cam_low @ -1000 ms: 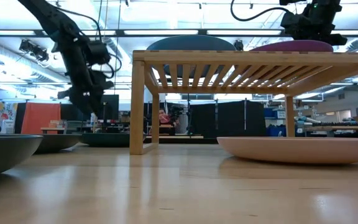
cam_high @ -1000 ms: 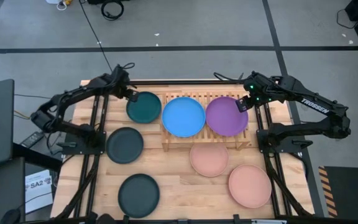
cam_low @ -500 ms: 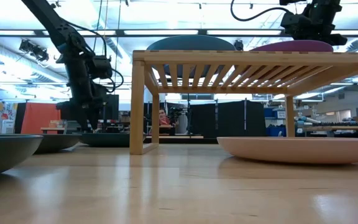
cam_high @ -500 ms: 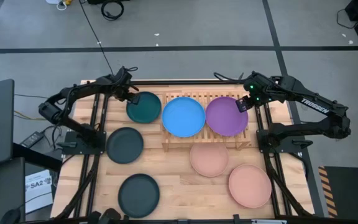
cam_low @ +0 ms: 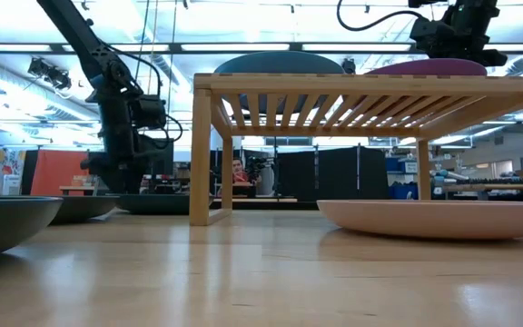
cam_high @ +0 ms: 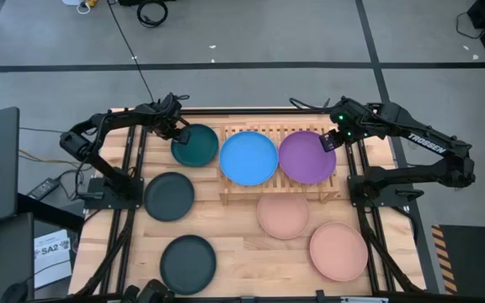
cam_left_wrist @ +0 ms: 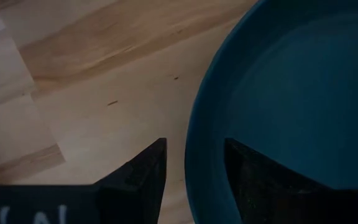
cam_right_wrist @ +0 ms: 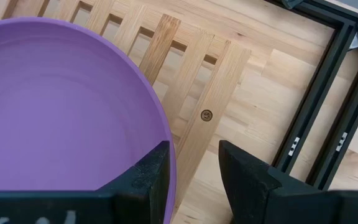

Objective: Place and stack plates onto a shelf
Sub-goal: Stack the green plate on top of the purple plate on the shelf

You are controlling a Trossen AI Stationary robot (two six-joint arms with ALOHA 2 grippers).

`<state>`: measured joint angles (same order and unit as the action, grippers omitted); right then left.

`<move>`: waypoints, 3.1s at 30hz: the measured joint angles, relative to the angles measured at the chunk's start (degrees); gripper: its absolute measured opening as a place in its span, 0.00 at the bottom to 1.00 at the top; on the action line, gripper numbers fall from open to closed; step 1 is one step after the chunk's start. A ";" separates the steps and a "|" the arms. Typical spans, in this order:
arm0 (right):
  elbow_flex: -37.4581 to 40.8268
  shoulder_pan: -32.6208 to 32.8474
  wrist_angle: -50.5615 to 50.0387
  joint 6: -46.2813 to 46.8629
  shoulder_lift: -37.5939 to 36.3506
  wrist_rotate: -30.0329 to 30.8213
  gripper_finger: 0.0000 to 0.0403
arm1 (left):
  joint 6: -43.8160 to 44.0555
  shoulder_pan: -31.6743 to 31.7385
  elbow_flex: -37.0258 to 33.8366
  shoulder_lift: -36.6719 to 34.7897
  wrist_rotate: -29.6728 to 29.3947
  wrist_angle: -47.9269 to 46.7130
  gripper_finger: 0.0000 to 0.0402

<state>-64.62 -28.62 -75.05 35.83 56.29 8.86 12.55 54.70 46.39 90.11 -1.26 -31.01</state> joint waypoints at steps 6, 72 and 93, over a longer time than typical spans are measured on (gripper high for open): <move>0.00 0.00 -0.01 0.00 0.00 0.00 0.36 | -0.26 0.15 0.00 0.00 0.07 -0.12 0.32; 0.01 -0.11 25.57 -6.14 0.22 10.07 0.36 | 5.75 -3.22 18.23 -6.64 -2.14 10.91 0.04; 0.02 0.14 69.18 -16.50 15.91 6.68 0.36 | 9.45 -10.34 18.23 -6.64 -2.10 25.82 0.04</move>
<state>-64.60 -28.48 -5.87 19.33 72.20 15.54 22.00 44.36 64.62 83.46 -3.36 -5.19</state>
